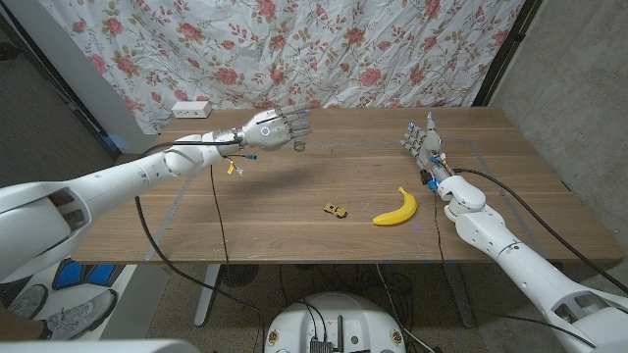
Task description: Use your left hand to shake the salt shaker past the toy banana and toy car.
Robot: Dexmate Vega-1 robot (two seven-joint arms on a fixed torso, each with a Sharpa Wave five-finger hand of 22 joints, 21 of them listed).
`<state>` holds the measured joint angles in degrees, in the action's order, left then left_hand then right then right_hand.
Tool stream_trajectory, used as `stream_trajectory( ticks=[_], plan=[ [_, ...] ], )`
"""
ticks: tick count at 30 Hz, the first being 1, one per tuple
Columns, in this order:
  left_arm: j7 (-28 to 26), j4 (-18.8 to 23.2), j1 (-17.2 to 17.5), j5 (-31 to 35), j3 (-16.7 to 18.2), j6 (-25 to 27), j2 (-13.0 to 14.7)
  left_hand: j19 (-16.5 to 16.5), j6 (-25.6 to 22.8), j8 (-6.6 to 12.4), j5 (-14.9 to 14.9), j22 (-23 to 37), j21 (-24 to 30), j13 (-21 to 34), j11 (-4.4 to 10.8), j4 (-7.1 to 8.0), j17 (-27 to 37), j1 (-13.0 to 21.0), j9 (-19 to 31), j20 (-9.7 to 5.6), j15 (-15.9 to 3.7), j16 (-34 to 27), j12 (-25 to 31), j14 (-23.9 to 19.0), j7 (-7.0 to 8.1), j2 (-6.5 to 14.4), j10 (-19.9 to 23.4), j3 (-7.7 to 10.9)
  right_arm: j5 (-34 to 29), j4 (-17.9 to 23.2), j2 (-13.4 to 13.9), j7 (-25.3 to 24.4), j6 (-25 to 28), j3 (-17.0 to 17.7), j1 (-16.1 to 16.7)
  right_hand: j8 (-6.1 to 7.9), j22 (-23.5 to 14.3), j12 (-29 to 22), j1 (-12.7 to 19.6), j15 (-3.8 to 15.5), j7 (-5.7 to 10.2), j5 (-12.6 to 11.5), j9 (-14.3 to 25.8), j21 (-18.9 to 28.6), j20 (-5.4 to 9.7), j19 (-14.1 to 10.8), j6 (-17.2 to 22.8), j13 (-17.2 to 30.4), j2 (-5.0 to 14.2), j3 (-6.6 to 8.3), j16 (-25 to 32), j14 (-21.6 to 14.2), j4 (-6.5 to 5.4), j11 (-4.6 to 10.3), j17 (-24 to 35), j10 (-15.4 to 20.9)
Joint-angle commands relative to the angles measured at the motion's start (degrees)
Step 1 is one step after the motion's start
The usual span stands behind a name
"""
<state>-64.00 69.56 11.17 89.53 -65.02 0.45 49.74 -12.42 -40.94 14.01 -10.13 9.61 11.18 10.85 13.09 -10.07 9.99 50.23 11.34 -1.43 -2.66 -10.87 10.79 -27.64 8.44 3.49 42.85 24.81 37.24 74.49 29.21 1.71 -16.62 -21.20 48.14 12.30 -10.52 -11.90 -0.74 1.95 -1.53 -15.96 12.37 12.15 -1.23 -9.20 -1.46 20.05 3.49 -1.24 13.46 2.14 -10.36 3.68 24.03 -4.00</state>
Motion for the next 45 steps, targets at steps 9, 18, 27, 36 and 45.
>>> stream_trajectory(
  ticks=[9, 18, 27, 36, 45],
  plan=[
    [0.0, -0.25, -1.65, -0.35, 2.22, 0.73, 0.55, -0.47, -4.17, 0.36, -0.28, 0.17, -0.21, 0.16, -0.17, 0.15, 0.26, 0.01, 0.21, -0.25, -9.11, -0.11, 0.02, 0.09, 3.8, 0.6, -0.34, -0.31, 0.0, 0.0, 0.0, 0.0, -0.01, 0.0, 0.0, 0.18, -0.3, -0.4, -0.33, 1.94, -0.53, -0.38, 0.21, 0.35, 0.0, -0.4, -0.09, 0.19, 5.68, -0.06, 0.23, 0.34, -0.31, 0.09, 0.32, -0.35],
    [0.0, -1.77, -2.03, -0.35, 2.67, -0.09, -0.59, -0.51, -4.14, 0.29, -0.29, 0.17, -0.2, 0.17, -0.17, 0.16, 0.28, 0.08, 0.22, -0.23, -9.14, -0.13, 0.04, 0.08, 3.81, 0.68, -0.41, -0.42, 0.0, 0.0, 0.01, 0.0, 0.0, 0.0, 0.0, 0.2, -0.3, -0.4, -0.33, 1.95, -0.5, -0.39, 0.21, 0.36, 0.01, -0.42, -0.05, 0.19, 5.68, -0.06, 0.23, 0.35, -0.32, 0.05, 0.32, -0.36],
    [0.0, -4.06, -1.41, -0.72, 3.53, -1.46, -2.58, -0.58, -4.16, 0.26, -0.29, 0.17, -0.19, 0.17, -0.17, 0.16, 0.28, 0.12, 0.23, -0.22, -9.14, -0.12, 0.04, 0.11, 3.8, 0.69, -0.5, -0.53, -0.01, -0.1, -0.02, 0.04, -0.05, -0.01, -0.04, 0.19, -0.3, -0.39, -0.33, 1.93, -0.49, -0.38, 0.21, 0.35, 0.03, -0.41, -0.06, 0.19, 5.68, -0.06, 0.23, 0.36, -0.32, 0.04, 0.32, -0.38],
    [0.0, -4.7, 0.71, -0.9, 4.62, -2.15, -3.67, -0.6, -4.12, 0.19, -0.3, 0.17, -0.19, 0.17, -0.17, 0.16, 0.28, 0.2, 0.23, -0.23, -9.17, -0.12, 0.08, 0.14, 3.81, 0.76, -0.53, -0.63, -0.01, -0.05, -0.01, 0.03, -0.03, 0.0, -0.03, 0.2, -0.3, -0.42, -0.33, 1.95, -0.55, -0.38, 0.21, 0.35, 0.0, -0.41, -0.06, 0.19, 5.69, -0.05, 0.25, 0.31, -0.32, 0.01, 0.32, -0.33],
    [0.0, -3.47, 2.81, -0.67, 4.96, -2.46, -2.85, -0.63, -4.2, 0.17, -0.3, 0.17, -0.19, 0.18, -0.17, 0.16, 0.28, 0.27, 0.24, -0.17, -9.17, -0.13, 0.1, 0.14, 3.8, 0.81, -0.59, -0.75, -0.01, 0.0, 0.0, 0.0, -0.01, 0.0, -0.01, 0.19, -0.3, -0.4, -0.33, 1.93, -0.52, -0.39, 0.21, 0.36, 0.0, -0.41, -0.08, 0.19, 5.69, -0.06, 0.22, 0.37, -0.32, 0.02, 0.32, -0.36]
  ],
)
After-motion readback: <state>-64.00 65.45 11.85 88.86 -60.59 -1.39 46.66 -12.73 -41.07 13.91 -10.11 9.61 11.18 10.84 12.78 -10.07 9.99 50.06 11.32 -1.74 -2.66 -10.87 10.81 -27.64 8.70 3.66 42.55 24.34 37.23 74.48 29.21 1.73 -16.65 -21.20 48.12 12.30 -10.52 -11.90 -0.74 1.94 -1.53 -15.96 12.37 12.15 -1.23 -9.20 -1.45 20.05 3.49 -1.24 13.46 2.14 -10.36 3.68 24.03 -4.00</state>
